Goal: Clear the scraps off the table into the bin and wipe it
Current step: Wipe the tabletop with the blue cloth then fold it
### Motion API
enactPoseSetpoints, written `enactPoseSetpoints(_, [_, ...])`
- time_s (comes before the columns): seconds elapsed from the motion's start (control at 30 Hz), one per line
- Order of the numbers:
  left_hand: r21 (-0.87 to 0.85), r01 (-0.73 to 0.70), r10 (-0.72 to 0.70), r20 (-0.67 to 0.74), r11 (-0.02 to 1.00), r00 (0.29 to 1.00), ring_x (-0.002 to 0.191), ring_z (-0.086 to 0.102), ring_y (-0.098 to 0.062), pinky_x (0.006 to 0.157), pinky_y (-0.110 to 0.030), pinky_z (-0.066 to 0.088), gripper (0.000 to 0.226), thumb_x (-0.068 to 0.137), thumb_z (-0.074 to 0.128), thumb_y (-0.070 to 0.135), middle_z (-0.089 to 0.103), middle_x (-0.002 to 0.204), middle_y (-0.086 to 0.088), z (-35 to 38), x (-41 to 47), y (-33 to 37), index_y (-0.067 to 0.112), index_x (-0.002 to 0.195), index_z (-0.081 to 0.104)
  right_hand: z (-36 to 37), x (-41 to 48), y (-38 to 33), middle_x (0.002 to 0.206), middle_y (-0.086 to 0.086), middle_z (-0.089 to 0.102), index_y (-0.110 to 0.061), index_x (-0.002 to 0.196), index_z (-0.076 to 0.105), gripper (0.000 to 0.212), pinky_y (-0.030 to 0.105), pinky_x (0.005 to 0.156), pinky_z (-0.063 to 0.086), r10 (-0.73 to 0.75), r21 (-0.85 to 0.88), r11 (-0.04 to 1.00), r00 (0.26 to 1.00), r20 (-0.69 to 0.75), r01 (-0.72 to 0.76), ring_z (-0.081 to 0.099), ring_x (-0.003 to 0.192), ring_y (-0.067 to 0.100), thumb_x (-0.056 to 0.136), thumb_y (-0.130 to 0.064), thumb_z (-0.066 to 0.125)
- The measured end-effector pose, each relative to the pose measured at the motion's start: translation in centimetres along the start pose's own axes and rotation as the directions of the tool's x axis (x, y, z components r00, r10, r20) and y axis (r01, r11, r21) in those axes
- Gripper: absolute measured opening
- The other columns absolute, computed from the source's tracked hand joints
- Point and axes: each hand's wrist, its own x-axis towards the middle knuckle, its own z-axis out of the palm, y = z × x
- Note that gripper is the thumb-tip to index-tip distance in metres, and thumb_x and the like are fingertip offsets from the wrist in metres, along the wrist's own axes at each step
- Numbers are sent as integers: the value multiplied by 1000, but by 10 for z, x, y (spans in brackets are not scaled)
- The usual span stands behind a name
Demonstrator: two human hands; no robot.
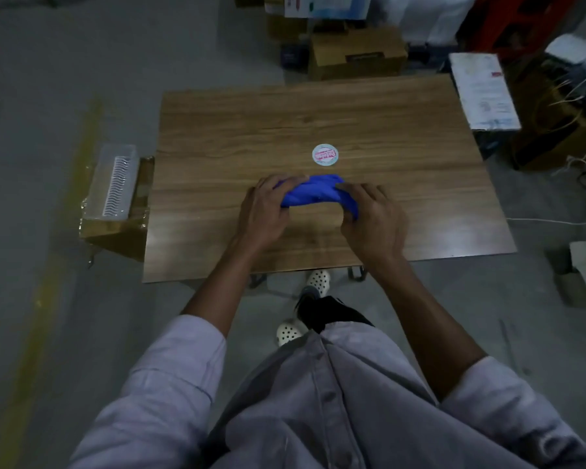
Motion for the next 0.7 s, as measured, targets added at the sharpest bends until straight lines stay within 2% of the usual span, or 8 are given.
enactPoseSetpoints(0.07, [100,-8,1,62,995,998,133,47,-30,110,-49,40,80,77,59,-1,49,148,-7,7,-2,-10,36,147,48,15,-13,4,110,5,71,-18,119,70,43,37,66,49,-27,-3,1000,999,35,27,62,94,27,78,-16,60])
enactPoseSetpoints(0.1, [172,7,-33,147,985,989,140,40,-31,114,-50,34,80,83,62,4,41,156,-9,15,-6,-19,38,152,41,26,-24,9,118,6,69,-18,124,68,42,40,74,51,6,-12,1000,985,174,-4,63,103,30,84,-24,56])
enactPoseSetpoints(0.17, [273,137,-220,303,952,927,147,30,-32,117,-48,24,75,95,62,25,28,164,-9,36,-20,-41,32,159,24,45,-47,17,140,7,59,-21,137,59,45,47,100,44,147,-122,988,815,561,-95,53,128,31,95,-37,56])
enactPoseSetpoints(0.23, [292,369,-442,242,882,864,146,30,-35,116,-49,23,72,102,50,44,29,162,-15,58,-43,-60,16,160,20,62,-63,24,153,3,48,-21,140,57,46,46,114,28,207,-242,969,667,716,-41,40,142,26,98,-41,60])
enactPoseSetpoints(0.37, [144,589,-598,17,795,802,145,34,-38,117,-50,24,59,106,37,39,35,160,-19,93,-87,-76,2,152,37,89,-65,17,150,2,53,-20,128,68,34,49,118,24,32,-184,974,718,695,135,43,140,27,97,-33,61])
enactPoseSetpoints(0.47, [155,534,-535,-40,831,844,149,30,-38,121,-52,22,58,102,31,38,38,159,-17,105,-87,-78,3,146,48,116,-52,7,153,8,49,-22,138,62,44,54,115,32,-162,-22,972,733,660,234,43,144,32,95,-34,62])
enactPoseSetpoints(0.53, [155,489,-489,-42,858,871,150,29,-37,122,-50,18,58,102,28,35,40,158,-16,106,-80,-82,5,147,48,137,-43,9,163,7,35,-29,145,53,47,58,120,26,-259,25,943,688,678,331,28,152,31,100,-41,45])
enactPoseSetpoints(0.7, [226,338,-348,6,914,937,148,34,-36,121,-50,18,50,103,32,30,42,157,-13,105,-64,-98,10,145,52,167,-40,45,169,-5,16,-44,157,29,51,61,122,10,-200,-34,949,682,703,313,7,157,29,106,-53,32])
